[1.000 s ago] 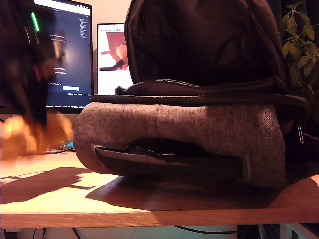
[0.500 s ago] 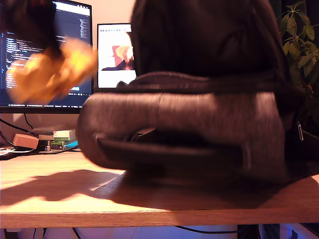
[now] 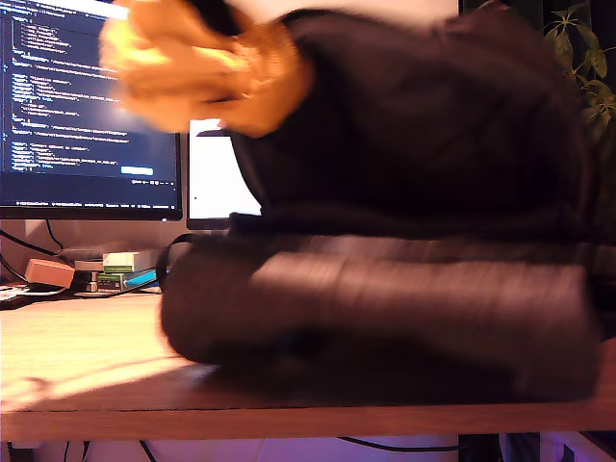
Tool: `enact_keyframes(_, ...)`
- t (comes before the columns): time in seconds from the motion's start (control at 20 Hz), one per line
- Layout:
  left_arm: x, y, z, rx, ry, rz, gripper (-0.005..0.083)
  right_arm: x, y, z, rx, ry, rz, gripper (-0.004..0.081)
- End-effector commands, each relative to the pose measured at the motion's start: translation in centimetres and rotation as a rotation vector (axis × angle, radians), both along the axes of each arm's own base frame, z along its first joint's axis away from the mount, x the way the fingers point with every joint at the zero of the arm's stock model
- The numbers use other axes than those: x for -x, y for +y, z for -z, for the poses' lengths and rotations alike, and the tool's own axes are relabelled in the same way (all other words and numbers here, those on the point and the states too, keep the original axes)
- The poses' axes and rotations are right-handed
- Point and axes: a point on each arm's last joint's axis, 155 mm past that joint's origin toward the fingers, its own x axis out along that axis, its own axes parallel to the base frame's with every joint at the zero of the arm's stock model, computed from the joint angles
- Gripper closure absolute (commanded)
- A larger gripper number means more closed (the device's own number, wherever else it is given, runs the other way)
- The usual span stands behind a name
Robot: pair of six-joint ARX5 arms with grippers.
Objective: Pack the pair of socks inside the grey Google backpack
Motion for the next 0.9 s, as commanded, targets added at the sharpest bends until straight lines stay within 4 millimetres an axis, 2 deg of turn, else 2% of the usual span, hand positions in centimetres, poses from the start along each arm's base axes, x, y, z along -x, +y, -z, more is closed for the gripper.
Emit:
enact_keyframes(0.0,-0.9,-0.2,-0.3,-0.003,-0.039,-0.015,0.0797,-0.3,0.4,1.1,0.014,0.022,0.002,0.0783)
enact_keyframes(0.1,-1.5,-0.6,-0.8,0.016,-0.067,-0.017,0.0797,0.0,0.6,1.8,0.027,0.045,-0.015,0.0783)
enact_keyframes(0.25,-1.4,-2.2,-2.4,0.063,-0.156,0.084,0.0797,0.0,0.6,1.9,0.030,0.048,-0.018,0.0783)
enact_keyframes(0.35,-2.6,-2.9,-2.2,0.071,-0.173,0.065,0.0797,0.0,0.4,2.4,0.030,0.072,-0.010,0.0783)
enact_keyframes(0.55,-5.5,-3.6,-3.0,0.109,-0.242,0.008,0.0797,0.8,-0.3,5.9,0.049,0.220,0.013,0.0776)
enact_keyframes(0.6,-5.9,-3.7,-3.5,0.124,-0.261,0.001,0.0797,1.2,-0.5,7.1,0.058,0.273,0.011,0.0734)
enact_keyframes(0.7,-6.6,-3.9,-4.8,0.164,-0.303,-0.010,0.0797,1.8,-1.2,8.9,0.037,0.372,0.046,0.0586)
enact_keyframes(0.85,-7.4,-3.6,-5.6,0.179,-0.338,-0.022,0.0797,1.8,-1.8,10.2,0.073,0.409,0.070,0.0431)
